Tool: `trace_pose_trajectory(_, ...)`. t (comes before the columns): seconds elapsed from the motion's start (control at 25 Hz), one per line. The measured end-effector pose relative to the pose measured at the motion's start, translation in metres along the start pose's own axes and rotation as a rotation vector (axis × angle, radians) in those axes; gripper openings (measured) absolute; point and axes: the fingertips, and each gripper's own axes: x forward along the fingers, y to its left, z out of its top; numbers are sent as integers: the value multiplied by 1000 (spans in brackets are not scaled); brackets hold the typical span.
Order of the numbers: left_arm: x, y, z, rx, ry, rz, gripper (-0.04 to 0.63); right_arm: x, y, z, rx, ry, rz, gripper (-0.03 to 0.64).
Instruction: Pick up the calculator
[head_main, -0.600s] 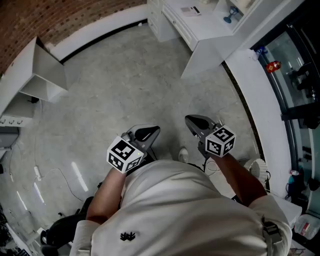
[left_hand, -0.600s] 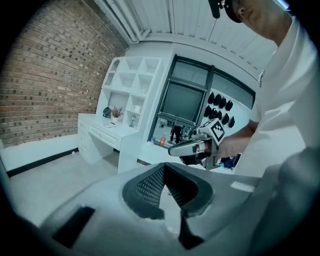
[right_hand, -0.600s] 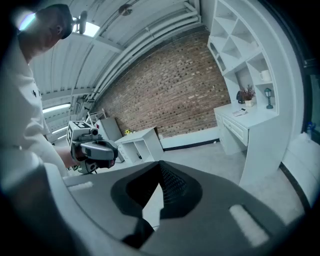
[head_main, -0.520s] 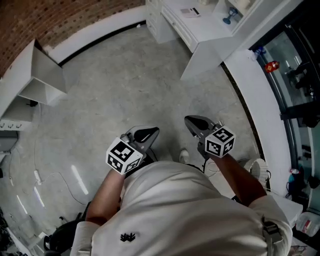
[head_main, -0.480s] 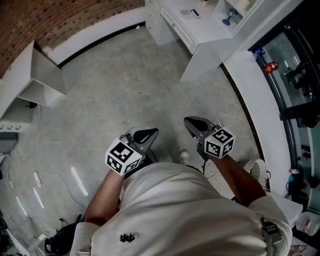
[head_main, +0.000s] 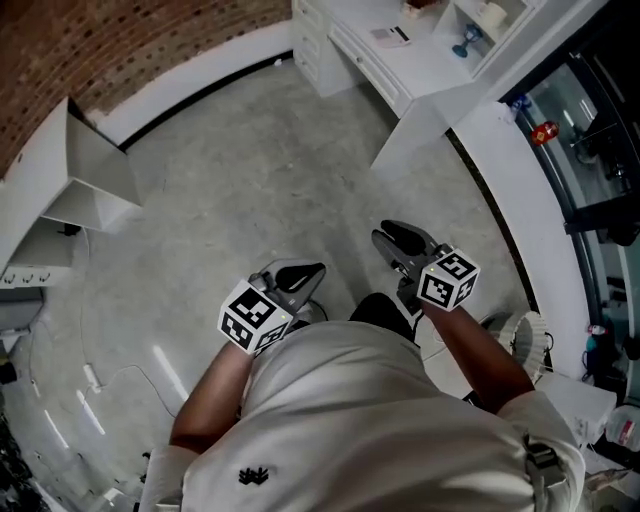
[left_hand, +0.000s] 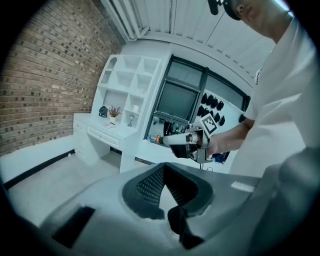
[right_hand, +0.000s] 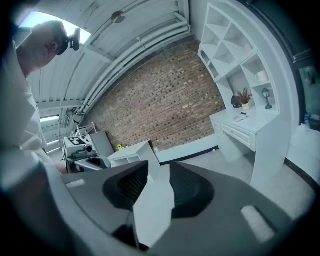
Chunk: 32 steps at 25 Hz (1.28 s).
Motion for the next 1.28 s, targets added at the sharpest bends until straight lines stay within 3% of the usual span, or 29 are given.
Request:
trace_pose_trajectory(0.04, -4, 5, 2, 6, 5, -6, 5, 5, 0, 6, 0, -10, -8, 154)
trace_pose_trajectory(0.12, -8, 17, 5, 10, 7, -11, 5, 15, -3, 12, -8, -15, -22, 151)
trace_pose_trajectory(0.28, -7, 43, 12, -3, -4, -7, 5, 32, -18, 16, 4, -2, -39, 207)
trace_pose_trajectory(0.44, 5, 67, 30, 2, -5, -8, 5, 52, -46, 30, 2, 9, -46, 216)
trace_pose_trajectory(0.68, 27, 132, 63, -4, 19, 32, 5, 109, -105, 73, -21, -7, -25, 234)
trace_pose_trajectory(0.76, 37, 154, 79, -5, 29, 34, 5, 126, -129, 93, -31, -16, -28, 276)
trace_pose_trajectory(0.96, 82, 212, 116, 4, 71, 20, 5, 161, -194, 139, -14, -40, -40, 291)
trace_pose_trajectory(1.28, 152, 277, 167, 26, 73, -40, 5, 198, -286, 174, 6, -30, -81, 288)
